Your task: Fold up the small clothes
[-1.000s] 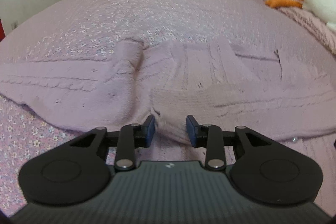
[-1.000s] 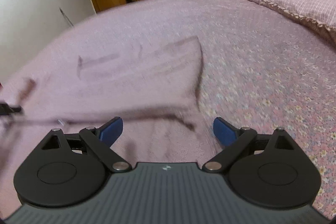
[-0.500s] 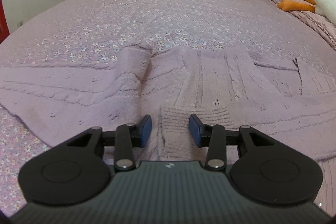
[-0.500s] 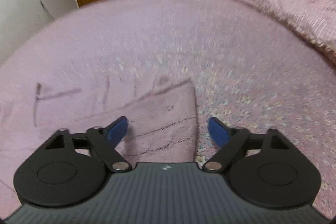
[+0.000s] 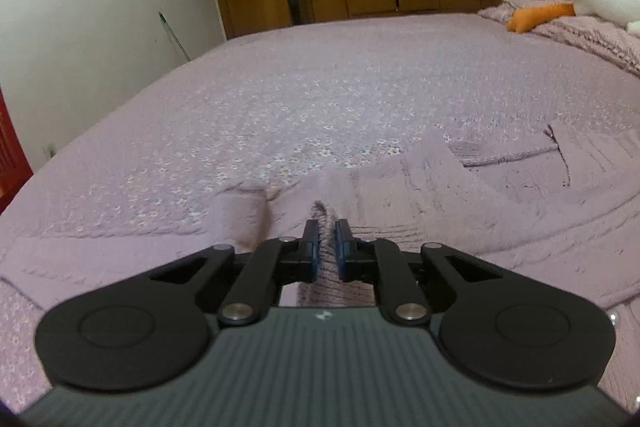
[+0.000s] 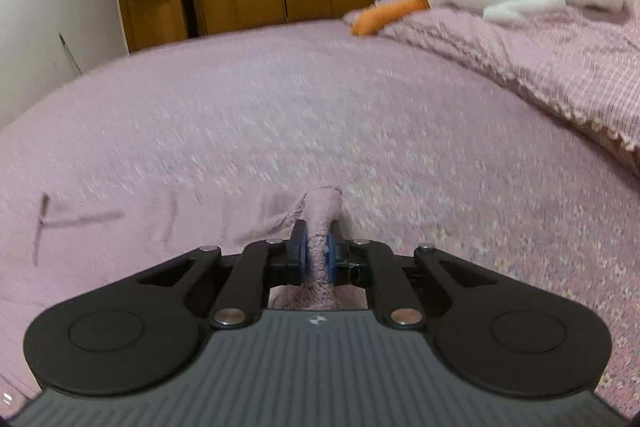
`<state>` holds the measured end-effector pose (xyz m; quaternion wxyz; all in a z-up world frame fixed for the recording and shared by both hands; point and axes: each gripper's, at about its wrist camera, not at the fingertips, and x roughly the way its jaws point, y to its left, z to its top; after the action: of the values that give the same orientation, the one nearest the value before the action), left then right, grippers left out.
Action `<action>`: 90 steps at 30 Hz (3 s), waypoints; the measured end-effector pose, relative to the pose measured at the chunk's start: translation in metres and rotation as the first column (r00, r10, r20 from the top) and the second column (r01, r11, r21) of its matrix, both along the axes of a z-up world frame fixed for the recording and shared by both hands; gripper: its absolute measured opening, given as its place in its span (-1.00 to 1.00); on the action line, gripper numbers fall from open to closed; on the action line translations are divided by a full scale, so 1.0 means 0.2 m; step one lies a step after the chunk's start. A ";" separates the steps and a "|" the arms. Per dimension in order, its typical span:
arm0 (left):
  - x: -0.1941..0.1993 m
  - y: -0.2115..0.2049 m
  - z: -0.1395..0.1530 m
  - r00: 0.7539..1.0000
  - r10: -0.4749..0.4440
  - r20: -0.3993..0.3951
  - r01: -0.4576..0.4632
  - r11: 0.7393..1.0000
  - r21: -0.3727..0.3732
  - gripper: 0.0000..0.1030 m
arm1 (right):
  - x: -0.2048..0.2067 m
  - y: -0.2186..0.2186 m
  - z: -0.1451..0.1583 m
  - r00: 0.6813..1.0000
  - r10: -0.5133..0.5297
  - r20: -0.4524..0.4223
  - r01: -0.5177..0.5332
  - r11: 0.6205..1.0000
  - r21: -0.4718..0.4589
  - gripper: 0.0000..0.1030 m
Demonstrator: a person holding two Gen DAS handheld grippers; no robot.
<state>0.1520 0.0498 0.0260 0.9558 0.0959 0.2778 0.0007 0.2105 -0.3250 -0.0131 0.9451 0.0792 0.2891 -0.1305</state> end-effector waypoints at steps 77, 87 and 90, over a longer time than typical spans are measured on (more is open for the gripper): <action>-0.24 1.10 0.38 0.900 0.435 0.024 -0.379 0.809 -0.450 -0.85 | -0.85 0.42 -0.10 0.996 0.083 -0.010 -0.083 0.997 -0.005 1.00; -0.35 0.69 0.66 0.945 0.278 0.169 -0.188 0.890 -0.415 -0.85 | -0.88 0.36 0.07 0.998 0.061 -0.017 -0.059 0.991 0.119 1.00; -0.37 0.52 0.69 0.957 0.215 0.197 -0.125 0.913 -0.389 -0.85 | -0.91 0.35 0.13 0.997 0.081 -0.009 -0.080 0.993 0.090 1.00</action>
<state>0.0779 0.1538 0.1645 0.9789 -0.1125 0.1649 0.0431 0.0278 -0.2550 0.0138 0.9432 0.1091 0.3035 -0.0794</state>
